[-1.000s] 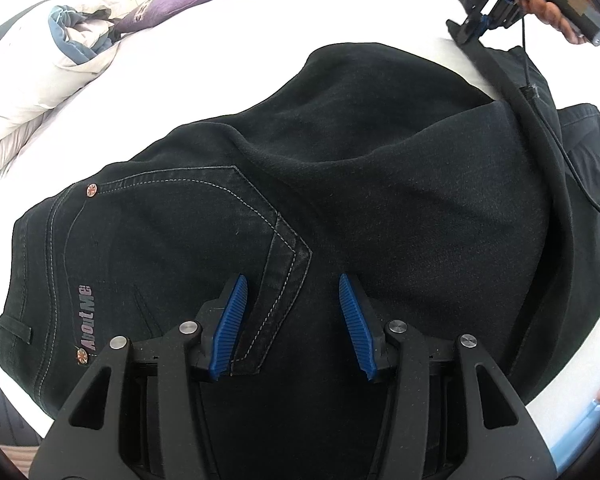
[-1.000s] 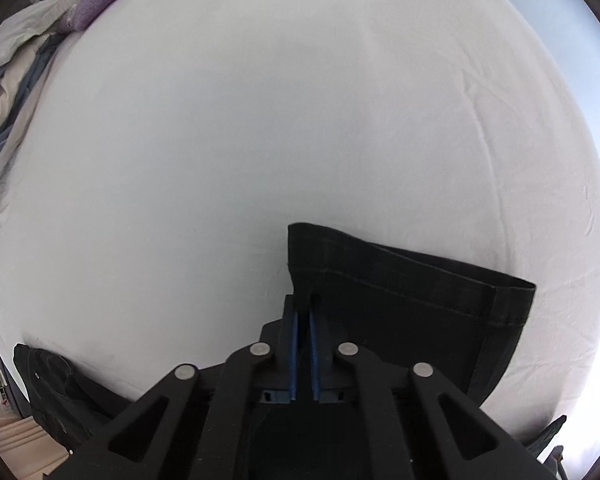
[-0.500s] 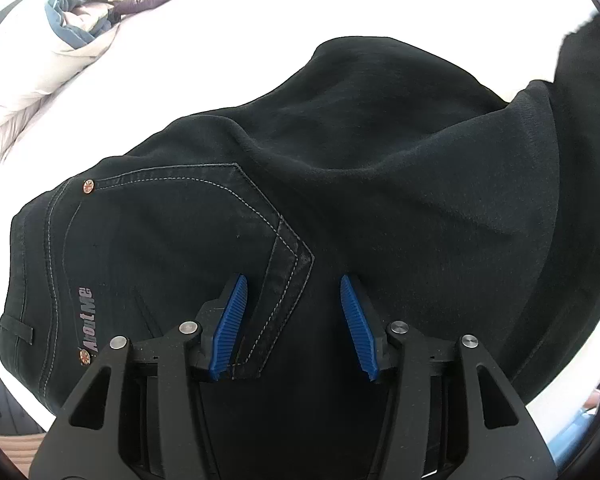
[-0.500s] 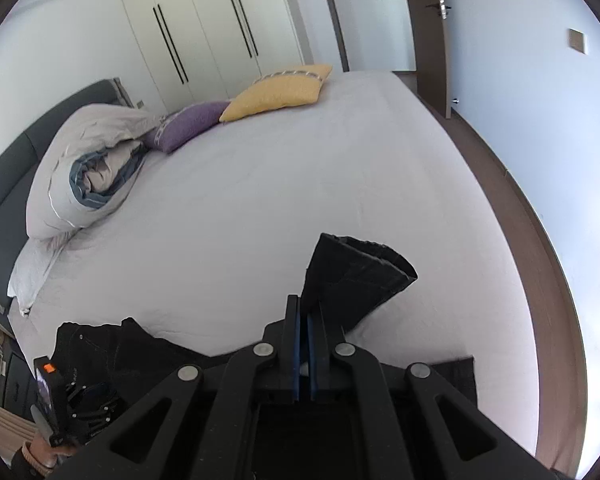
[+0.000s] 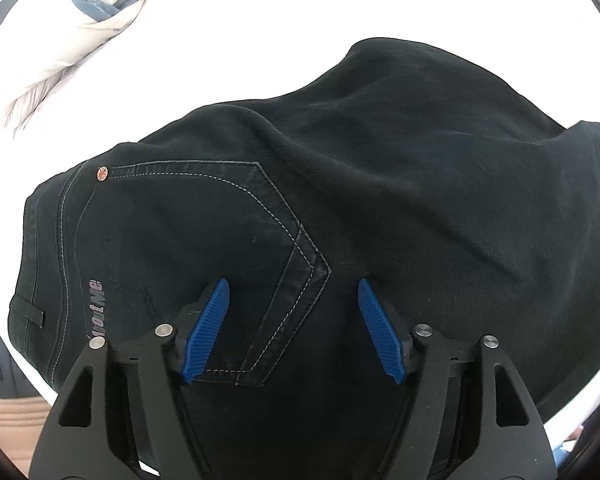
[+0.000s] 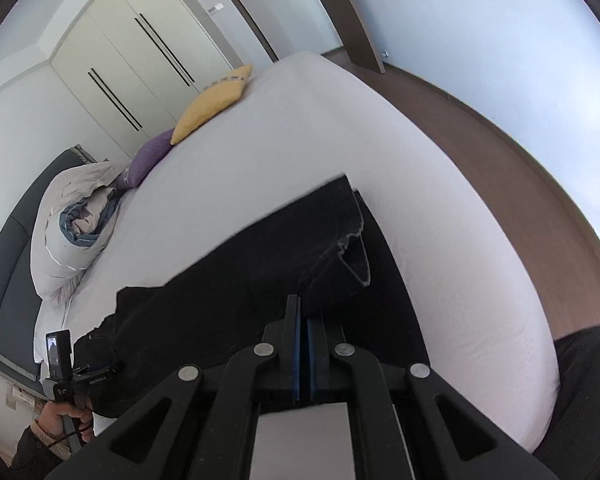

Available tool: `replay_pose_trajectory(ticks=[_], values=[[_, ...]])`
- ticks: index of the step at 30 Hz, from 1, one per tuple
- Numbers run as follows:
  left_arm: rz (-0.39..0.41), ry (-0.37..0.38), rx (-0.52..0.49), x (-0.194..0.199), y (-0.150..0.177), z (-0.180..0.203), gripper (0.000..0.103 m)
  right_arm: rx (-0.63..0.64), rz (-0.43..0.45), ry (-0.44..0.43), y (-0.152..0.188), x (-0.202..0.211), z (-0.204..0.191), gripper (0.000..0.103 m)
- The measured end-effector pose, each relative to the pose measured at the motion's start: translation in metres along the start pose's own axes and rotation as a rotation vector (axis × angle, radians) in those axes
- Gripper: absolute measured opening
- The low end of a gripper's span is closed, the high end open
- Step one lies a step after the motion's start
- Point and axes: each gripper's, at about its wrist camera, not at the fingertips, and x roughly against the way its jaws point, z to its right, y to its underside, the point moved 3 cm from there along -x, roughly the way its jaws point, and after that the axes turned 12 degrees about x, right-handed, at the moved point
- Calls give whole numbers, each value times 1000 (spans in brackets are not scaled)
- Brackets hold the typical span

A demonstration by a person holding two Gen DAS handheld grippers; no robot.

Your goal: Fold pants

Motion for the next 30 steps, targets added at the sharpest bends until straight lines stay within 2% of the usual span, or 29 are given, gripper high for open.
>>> replay_pose_trajectory(ticks=[2,6,11,14,18,21,23,27,29,30], values=[[-9,-10,2,-1,-4,2,69,-102,-53,-33,23,-9,22,3],[-21,-34,10,-4,-14,6,73,-171,-84,-53,50,-14,41,3],[-33,-71,0,-2,-25,11,75,-197,-62,-71,51,-11,55,3],[-15,-93,-30,7,-25,26,75,-200,-63,-75,52,-11,56,3],[57,-41,-71,24,-20,55,75,-215,-63,-87,55,-9,62,3],[45,-27,-109,18,-14,74,76,-265,-83,-116,57,-12,66,1],[41,-36,-100,9,-14,81,77,-301,-98,-143,60,-9,70,1],[31,0,4,6,-23,67,81,-274,-164,-91,66,5,68,3],[63,-19,5,12,-25,69,81,-262,-196,-61,69,13,70,4],[83,-26,-1,16,-25,72,81,-243,-205,-35,67,18,70,8]])
